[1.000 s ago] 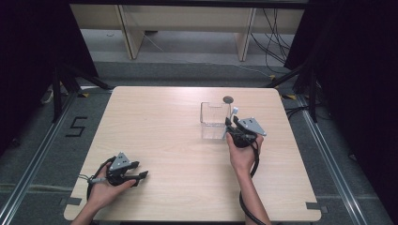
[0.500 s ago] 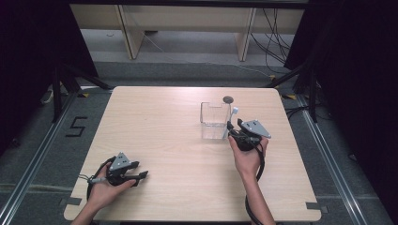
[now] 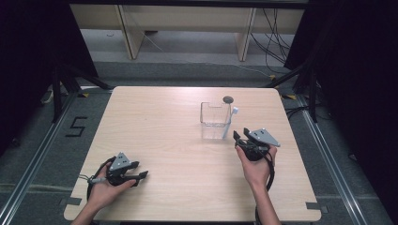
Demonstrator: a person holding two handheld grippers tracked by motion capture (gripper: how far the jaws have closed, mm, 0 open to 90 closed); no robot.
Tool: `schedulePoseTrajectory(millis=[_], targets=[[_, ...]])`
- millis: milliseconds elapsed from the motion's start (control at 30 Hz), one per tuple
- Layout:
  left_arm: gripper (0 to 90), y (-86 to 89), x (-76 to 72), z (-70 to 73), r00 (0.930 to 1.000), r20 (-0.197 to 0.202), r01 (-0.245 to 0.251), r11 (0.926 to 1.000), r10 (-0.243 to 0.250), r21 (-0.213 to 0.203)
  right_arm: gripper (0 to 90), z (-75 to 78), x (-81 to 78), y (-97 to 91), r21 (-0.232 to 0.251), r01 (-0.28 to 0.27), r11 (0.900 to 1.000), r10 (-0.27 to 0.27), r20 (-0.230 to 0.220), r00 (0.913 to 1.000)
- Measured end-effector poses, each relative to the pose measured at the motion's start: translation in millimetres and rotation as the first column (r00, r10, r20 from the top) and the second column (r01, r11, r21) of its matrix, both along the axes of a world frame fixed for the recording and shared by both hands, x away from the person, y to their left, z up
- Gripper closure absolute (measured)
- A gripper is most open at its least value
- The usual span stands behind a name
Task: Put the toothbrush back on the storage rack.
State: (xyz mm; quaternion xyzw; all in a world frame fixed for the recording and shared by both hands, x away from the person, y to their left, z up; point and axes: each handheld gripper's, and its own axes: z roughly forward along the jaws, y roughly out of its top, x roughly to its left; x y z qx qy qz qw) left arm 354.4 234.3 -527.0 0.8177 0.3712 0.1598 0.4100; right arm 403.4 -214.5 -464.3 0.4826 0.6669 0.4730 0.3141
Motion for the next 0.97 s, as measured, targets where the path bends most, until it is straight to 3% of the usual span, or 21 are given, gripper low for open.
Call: schedulePoseTrajectory(millis=[100,133,167,200,233,300,333,367,433,467,533,567,633,700,800,833,867,967], targets=[[42.7,0.1,0.0,0.0,1.0,0.0,-0.002,1.0,0.002,0.0,54.8,-3.3,-8.2,-2.9,0.031,0.021,0.9993,-0.021,-0.024,0.9995],[42.7,0.1,0.0,0.0,1.0,0.0,-0.003,1.0,0.003,0.001,54.8,-5.4,-9.8,-5.0,0.023,0.022,0.9995,-0.022,-0.016,0.9996],[42.7,0.0,-0.1,0.0,1.0,0.0,-0.003,1.0,0.003,0.001,54.8,-5.1,-12.8,-6.5,0.017,0.029,0.9994,-0.028,-0.038,0.9989],[42.7,-0.1,-0.2,0.0,1.0,0.001,-0.004,1.0,0.004,0.001,54.8,-7.8,-13.0,-10.1,0.003,0.014,0.9999,-0.014,-0.012,0.9998],[42.7,-0.1,-0.2,0.0,1.0,0.001,-0.004,1.0,0.004,0.001,54.8,-9.5,-17.8,-10.4,0.023,0.025,0.9994,-0.024,-0.032,0.9992],[42.7,-0.1,-0.2,0.0,1.0,0.001,-0.004,1.0,0.004,0.001,54.8,-12.1,-21.1,-16.7,0.01,0.004,0.9999,-0.003,-0.037,0.9993],[42.7,-0.1,-0.2,0.0,1.0,0.001,-0.005,1.0,0.005,0.001,54.9,-14.4,-23.2,-18.4,0.006,0.024,0.9997,-0.024,-0.025,0.9994],[42.7,-0.1,-0.2,0.0,1.0,0.001,-0.005,1.0,0.005,0.002,54.9,-14.1,-27.0,-18.5,0.02,0.034,0.9992,-0.033,-0.057,0.9979],[42.7,-0.1,-0.3,0.0,1.0,0.001,-0.006,1.0,0.006,0.002,54.9,-17.4,-30.4,-23.5,-0.006,0.027,0.9996,-0.027,-0.04,0.9988],[42.7,-0.2,-0.3,0.0,1.0,0.001,-0.007,1.0,0.007,0.002,54.8,-19.2,-32.5,-22.7,0.018,0.041,0.999,-0.04,-0.05,0.9979],[42.7,-0.2,-0.3,-0.4,1.0,0.005,-0.007,1.0,0.007,-0.002,54.9,-21.4,-35.8,-25.8,0.014,0.044,0.9989,-0.043,-0.058,0.9974],[42.7,-0.2,-0.3,-0.4,1.0,0.005,-0.007,1.0,0.007,-0.002,54.9,-22.7,-36.5,-28.8,-0.005,0.042,0.9991,-0.043,-0.045,0.9981],[42.8,-0.1,-0.4,0.0,1.0,0.001,-0.007,1.0,0.007,0.001,54.9,-25.4,-39.5,-29.4,0.024,0.052,0.9984,-0.05,-0.069,0.9964],[42.8,0.0,-0.5,0.0,1.0,0.001,-0.008,1.0,0.008,0.002,54.9,-28.1,-39.3,-30.0,0.029,0.044,0.9986,-0.043,-0.053,0.9976],[42.8,0.2,-1.0,0.5,0.9999,-0.001,-0.01,0.9999,0.01,0.003,55.0,-28.5,-40.5,-31.7,-0.001,0.044,0.999,-0.044,-0.054,0.9975],[42.8,0.0,-0.9,0.2,1.0,0.0,-0.009,0.9999,0.009,-0.004,55.0,-29.1,-41.6,-28.8,0.039,0.048,0.9981,-0.045,-0.08,0.9958],[42.8,0.0,-0.8,-0.2,1.0,0.001,-0.009,0.9999,0.009,-0.009,55.0,-30.7,-39.3,-29.1,0.029,0.036,0.9989,-0.034,-0.054,0.998],[42.8,0.3,-0.8,0.1,1.0,-0.002,-0.008,0.9999,0.008,-0.006,55.0,-30.4,-40.7,-28.7,0.02,0.037,0.9991,-0.035,-0.075,0.9966]])
